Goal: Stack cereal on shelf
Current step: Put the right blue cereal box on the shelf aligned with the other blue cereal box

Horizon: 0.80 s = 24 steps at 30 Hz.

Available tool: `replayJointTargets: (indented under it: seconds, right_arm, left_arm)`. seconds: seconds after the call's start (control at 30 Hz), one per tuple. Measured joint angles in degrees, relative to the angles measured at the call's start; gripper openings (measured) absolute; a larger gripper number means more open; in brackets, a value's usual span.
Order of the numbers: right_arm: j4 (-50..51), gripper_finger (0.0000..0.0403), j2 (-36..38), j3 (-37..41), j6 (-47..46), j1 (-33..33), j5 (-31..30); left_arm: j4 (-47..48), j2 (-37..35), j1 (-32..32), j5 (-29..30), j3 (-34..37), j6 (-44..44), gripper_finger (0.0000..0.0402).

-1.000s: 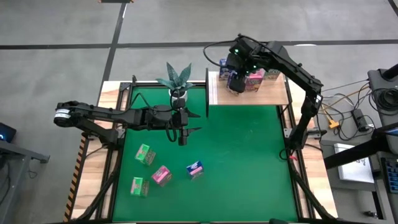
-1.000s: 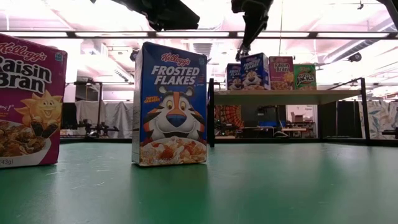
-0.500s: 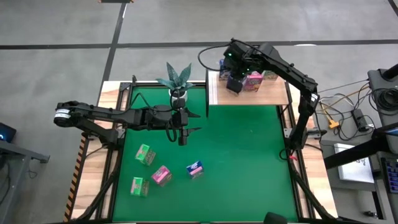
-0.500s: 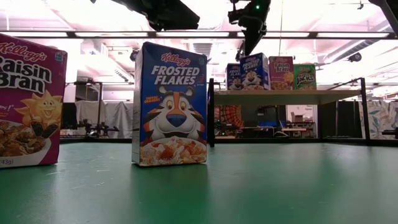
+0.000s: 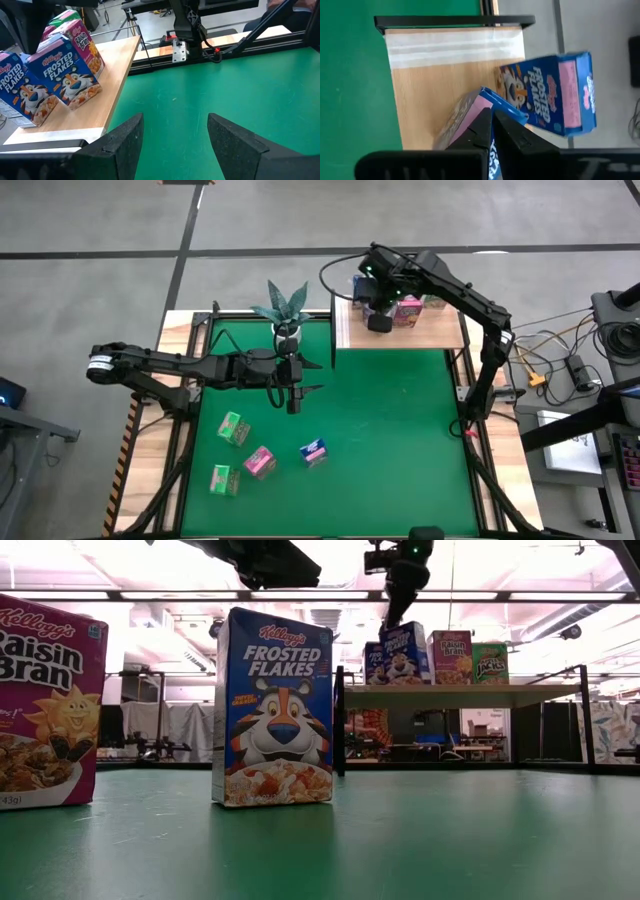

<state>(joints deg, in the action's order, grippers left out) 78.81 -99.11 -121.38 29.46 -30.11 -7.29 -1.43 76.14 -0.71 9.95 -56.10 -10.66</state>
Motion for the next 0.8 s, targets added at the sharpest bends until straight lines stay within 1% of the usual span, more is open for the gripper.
replayJointTargets:
  seconds: [0.07,0.17,0.33,0.6,0.8]
  right_arm:
    - [-0.10,0.0009,0.00,0.02,0.93,0.00,-0.85]
    - [-0.03,0.0009,0.09,0.02,1.63,0.00,-3.79]
    - [0.14,0.0009,0.17,0.02,1.15,-0.04,-4.79]
    - [0.17,0.0009,2.06,0.02,-3.10,0.61,-4.77]
    - [2.09,0.0009,4.36,0.02,-10.82,0.85,-4.78]
  left_arm:
    - [0.01,0.00,0.00,-0.02,0.00,0.00,0.0204]
    - [0.02,0.02,0.00,-0.02,0.00,0.00,0.0204]
    - [0.02,0.02,0.00,-0.02,0.00,0.00,0.0204]
    - [0.02,0.02,0.00,-0.02,0.00,-0.02,0.0204]
    - [-0.07,0.02,0.00,-0.02,0.00,-0.01,0.0204]
